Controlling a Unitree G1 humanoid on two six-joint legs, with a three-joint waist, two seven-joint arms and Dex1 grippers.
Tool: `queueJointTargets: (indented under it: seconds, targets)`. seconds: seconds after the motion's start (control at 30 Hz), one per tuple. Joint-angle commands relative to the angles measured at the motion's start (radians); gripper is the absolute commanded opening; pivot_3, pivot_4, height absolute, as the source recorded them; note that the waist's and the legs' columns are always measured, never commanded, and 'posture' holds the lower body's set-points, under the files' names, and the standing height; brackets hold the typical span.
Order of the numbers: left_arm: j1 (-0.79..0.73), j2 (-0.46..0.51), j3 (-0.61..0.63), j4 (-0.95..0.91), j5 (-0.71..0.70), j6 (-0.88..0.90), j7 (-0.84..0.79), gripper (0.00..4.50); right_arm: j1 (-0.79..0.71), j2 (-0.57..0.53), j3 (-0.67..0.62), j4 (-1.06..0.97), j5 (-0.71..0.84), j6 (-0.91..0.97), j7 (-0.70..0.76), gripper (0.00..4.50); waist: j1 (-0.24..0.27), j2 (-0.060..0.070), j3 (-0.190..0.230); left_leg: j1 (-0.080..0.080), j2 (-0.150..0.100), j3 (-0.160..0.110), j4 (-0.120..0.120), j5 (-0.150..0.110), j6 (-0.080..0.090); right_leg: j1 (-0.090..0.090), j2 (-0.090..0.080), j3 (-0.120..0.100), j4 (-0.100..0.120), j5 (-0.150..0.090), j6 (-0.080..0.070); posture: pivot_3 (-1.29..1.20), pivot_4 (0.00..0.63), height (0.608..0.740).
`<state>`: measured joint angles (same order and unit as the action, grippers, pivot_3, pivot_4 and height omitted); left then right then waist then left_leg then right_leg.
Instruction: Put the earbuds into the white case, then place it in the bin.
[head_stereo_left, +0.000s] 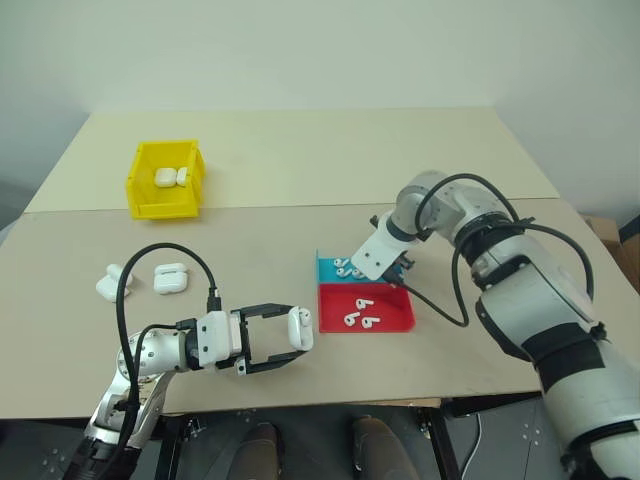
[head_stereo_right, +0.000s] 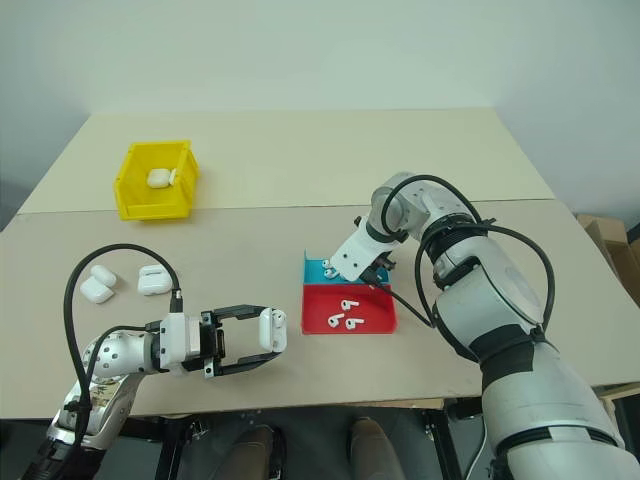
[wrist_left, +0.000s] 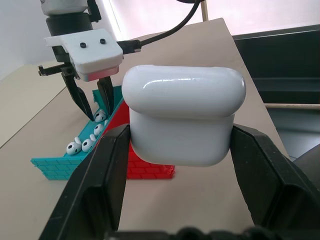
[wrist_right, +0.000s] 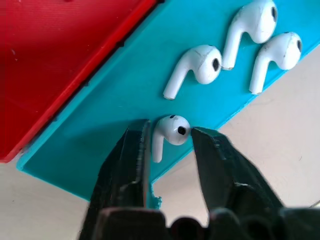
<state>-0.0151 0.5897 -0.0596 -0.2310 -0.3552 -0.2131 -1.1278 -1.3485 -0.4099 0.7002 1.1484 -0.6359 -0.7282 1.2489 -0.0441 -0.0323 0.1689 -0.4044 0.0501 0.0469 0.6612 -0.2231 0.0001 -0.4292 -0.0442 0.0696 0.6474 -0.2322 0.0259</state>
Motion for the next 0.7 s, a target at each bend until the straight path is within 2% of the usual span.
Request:
queueJointTargets:
  seconds: [0.03, 0.4, 0.57, 0.7]
  targets:
    - [-0.003, 0.008, 0.002, -0.039, -0.008, -0.017, 0.002, 2.79, -0.017, -0.009, -0.008, -0.002, 0.001, -0.011, 0.004, 1.37, 0.000, 0.000, 0.000, 0.000, 0.000, 0.000, 0.000, 0.000, 0.000, 0.000, 0.000, 0.000, 0.000, 0.000, 0.000, 0.00, 0.150, 0.740]
    - [-0.016, 0.002, -0.003, -0.022, -0.005, -0.026, 0.001, 2.79, -0.018, -0.014, -0.009, -0.002, -0.021, 0.001, -0.032, 1.37, 0.000, 0.000, 0.000, 0.000, 0.000, 0.000, 0.000, 0.000, 0.000, 0.000, 0.000, 0.000, 0.000, 0.000, 0.000, 0.00, 0.150, 0.740]
    - [-0.032, 0.000, -0.007, -0.004, -0.003, -0.032, -0.005, 2.79, -0.011, -0.020, -0.031, -0.013, 0.020, -0.007, 0.023, 1.37, 0.000, 0.000, 0.000, 0.000, 0.000, 0.000, 0.000, 0.000, 0.000, 0.000, 0.000, 0.000, 0.000, 0.000, 0.000, 0.00, 0.150, 0.740]
    - [-0.041, -0.003, -0.013, 0.007, 0.000, -0.038, -0.010, 2.79, -0.005, -0.020, -0.021, -0.013, 0.001, -0.004, 0.007, 1.37, 0.000, 0.000, 0.000, 0.000, 0.000, 0.000, 0.000, 0.000, 0.000, 0.000, 0.000, 0.000, 0.000, 0.000, 0.000, 0.00, 0.150, 0.740]
